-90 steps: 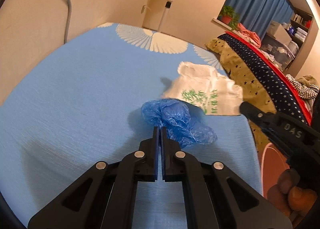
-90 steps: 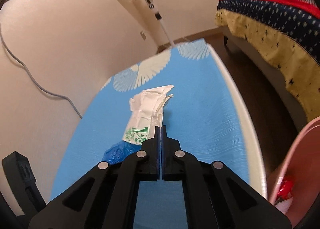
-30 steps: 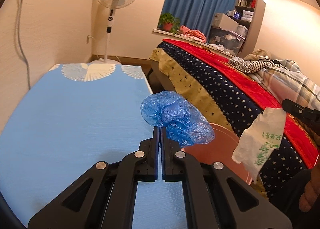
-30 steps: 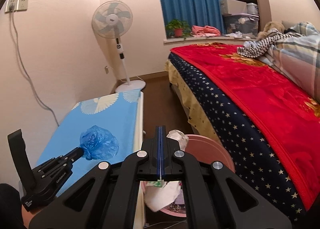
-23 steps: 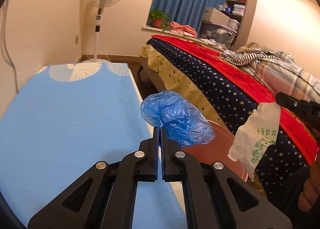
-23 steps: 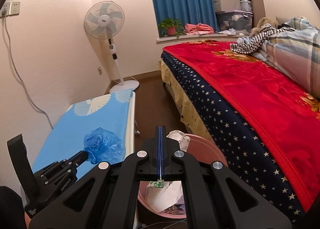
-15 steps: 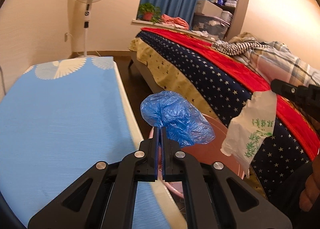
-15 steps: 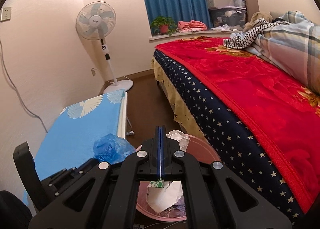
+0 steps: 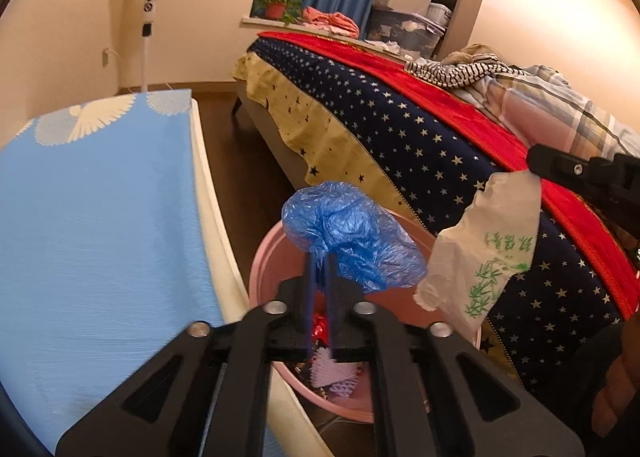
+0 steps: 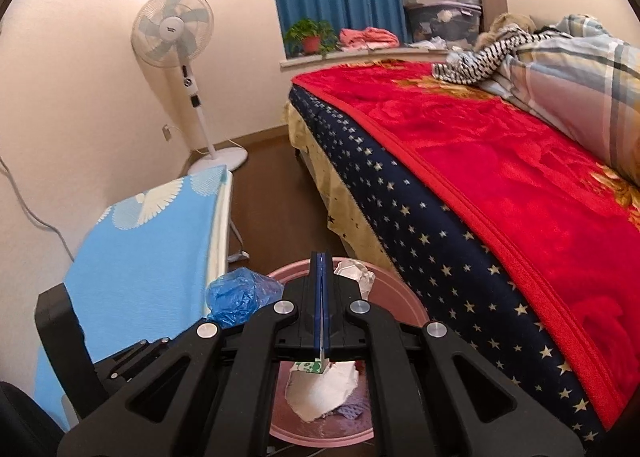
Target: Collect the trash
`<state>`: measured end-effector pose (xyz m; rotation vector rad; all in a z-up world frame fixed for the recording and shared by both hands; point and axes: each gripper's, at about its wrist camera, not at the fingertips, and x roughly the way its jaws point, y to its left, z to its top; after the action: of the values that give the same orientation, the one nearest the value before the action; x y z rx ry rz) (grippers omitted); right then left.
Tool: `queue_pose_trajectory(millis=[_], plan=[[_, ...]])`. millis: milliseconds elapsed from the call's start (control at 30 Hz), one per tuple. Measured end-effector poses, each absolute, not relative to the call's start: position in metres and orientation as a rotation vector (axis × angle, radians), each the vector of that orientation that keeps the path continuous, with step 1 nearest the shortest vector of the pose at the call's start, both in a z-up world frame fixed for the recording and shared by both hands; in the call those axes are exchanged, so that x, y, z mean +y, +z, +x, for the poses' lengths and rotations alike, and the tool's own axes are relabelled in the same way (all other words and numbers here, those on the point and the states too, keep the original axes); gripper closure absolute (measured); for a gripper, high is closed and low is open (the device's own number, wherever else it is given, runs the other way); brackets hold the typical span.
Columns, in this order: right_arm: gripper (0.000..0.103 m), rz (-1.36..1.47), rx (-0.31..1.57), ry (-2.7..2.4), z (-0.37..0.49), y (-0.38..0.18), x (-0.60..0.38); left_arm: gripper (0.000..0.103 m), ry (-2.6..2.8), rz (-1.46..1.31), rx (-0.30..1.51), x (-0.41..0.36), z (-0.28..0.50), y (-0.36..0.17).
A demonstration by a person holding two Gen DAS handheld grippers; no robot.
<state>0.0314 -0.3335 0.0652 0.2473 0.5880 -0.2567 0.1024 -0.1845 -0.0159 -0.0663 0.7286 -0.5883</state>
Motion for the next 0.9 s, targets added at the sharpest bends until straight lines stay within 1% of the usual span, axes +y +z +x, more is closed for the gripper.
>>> queue_pose_trajectory(millis=[33, 67, 100, 133, 233, 300, 333, 367, 400, 433, 467, 500, 567, 733, 800, 900], plan=[[0.091, 0.252, 0.596, -0.270, 0.032, 0.064, -0.335, 0.077, -0.593, -0.075, 0.734, -0.184, 0.104, -0.017], [0.081, 0.262, 0.602, -0.287, 0.032, 0.062, -0.338, 0.068, -0.598, -0.086, 0.741, -0.182, 0.105, -0.018], [0.056, 0.268, 0.601, -0.300, 0.031, 0.062, -0.340, 0.068, -0.601, -0.098, 0.750, -0.179, 0.107, -0.019], [0.042, 0.271, 0.594, -0.319, 0.029, 0.062, -0.341, 0.067, -0.601, -0.102, 0.755, -0.178, 0.108, -0.019], [0.042, 0.275, 0.586, -0.326, 0.027, 0.063, -0.342, 0.066, -0.598, -0.106, 0.757, -0.172, 0.107, -0.016], [0.039, 0.278, 0.589, -0.329, 0.026, 0.062, -0.342, 0.058, -0.594, -0.104, 0.742, -0.167, 0.105, -0.011], [0.034, 0.281, 0.590, -0.331, 0.025, 0.062, -0.341, 0.055, -0.590, -0.100, 0.731, -0.164, 0.102, -0.007], [0.029, 0.281, 0.589, -0.332, 0.024, 0.062, -0.341, 0.049, -0.586, -0.097, 0.721, -0.161, 0.100, -0.003], [0.026, 0.278, 0.586, -0.331, 0.022, 0.063, -0.339, 0.044, -0.581, -0.091, 0.703, -0.156, 0.096, 0.002], [0.021, 0.273, 0.582, -0.328, 0.019, 0.064, -0.337, 0.042, -0.574, -0.086, 0.684, -0.152, 0.091, 0.008], [0.014, 0.261, 0.572, -0.324, 0.016, 0.067, -0.332, 0.035, -0.568, -0.082, 0.673, -0.148, 0.089, 0.011], [0.011, 0.252, 0.564, -0.323, 0.014, 0.069, -0.329, 0.028, -0.556, -0.073, 0.655, -0.144, 0.084, 0.017], [0.005, 0.235, 0.552, -0.307, 0.008, 0.074, -0.320, 0.023, -0.529, -0.059, 0.621, -0.134, 0.076, 0.027], [0.005, 0.219, 0.545, -0.249, -0.008, 0.078, -0.297, 0.018, -0.441, -0.068, 0.549, -0.101, 0.048, 0.054], [0.005, 0.209, 0.545, -0.225, -0.017, 0.076, -0.285, 0.011, -0.417, -0.058, 0.518, -0.090, 0.034, 0.061], [0.005, 0.182, 0.543, -0.205, -0.032, 0.073, -0.267, 0.011, -0.382, -0.012, 0.484, -0.075, 0.010, 0.068]])
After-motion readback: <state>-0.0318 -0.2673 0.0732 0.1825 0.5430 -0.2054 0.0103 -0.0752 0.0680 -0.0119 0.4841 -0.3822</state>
